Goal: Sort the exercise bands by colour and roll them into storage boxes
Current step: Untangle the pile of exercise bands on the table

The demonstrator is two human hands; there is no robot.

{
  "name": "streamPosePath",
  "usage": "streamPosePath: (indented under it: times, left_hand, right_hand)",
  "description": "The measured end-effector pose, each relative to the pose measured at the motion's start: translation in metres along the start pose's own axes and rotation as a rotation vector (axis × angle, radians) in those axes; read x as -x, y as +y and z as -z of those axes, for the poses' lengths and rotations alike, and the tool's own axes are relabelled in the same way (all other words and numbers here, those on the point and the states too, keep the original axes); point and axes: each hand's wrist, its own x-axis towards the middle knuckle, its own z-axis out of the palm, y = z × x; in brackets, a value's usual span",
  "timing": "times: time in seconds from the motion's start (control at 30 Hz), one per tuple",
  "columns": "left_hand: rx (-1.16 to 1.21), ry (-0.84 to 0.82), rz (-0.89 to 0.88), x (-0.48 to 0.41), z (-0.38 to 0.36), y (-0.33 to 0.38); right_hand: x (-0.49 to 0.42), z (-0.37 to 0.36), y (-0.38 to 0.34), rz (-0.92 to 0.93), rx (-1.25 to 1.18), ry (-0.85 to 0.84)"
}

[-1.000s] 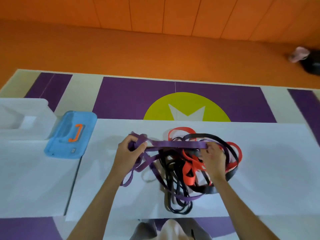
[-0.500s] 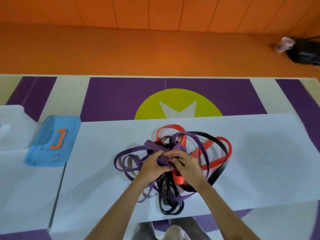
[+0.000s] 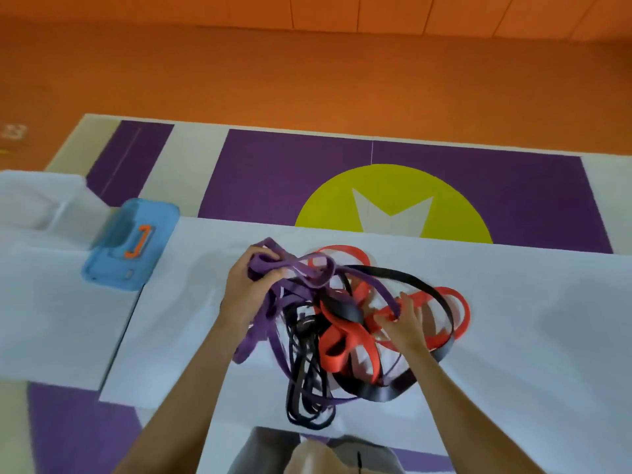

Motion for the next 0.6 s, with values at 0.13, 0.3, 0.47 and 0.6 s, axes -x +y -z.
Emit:
streamPosePath:
  times: [0.13, 0.3, 0.47, 0.6]
  left_hand:
    - [0.026, 0.027, 0.003, 0.004, 0.005, 0.016]
    - [0.047, 0.027, -0.023, -0.003, 0.004, 0.029]
    - [0.063, 0.033, -0.019, -0.019, 0.007, 0.031]
    - [0.065, 0.031, -0.03, -0.034, 0.014, 0.031]
  right_hand:
    - [-0.001, -0.016, -0.019, 0.331, 0.141, 0.106]
    - [0.008, -0.055, -0.047, 0.311, 0.229, -0.158]
    - [0.028, -0.052, -0.048, 0.432, 0.229, -0.05]
    - [0.045, -0.035, -0.039, 0.467, 0.166, -0.022]
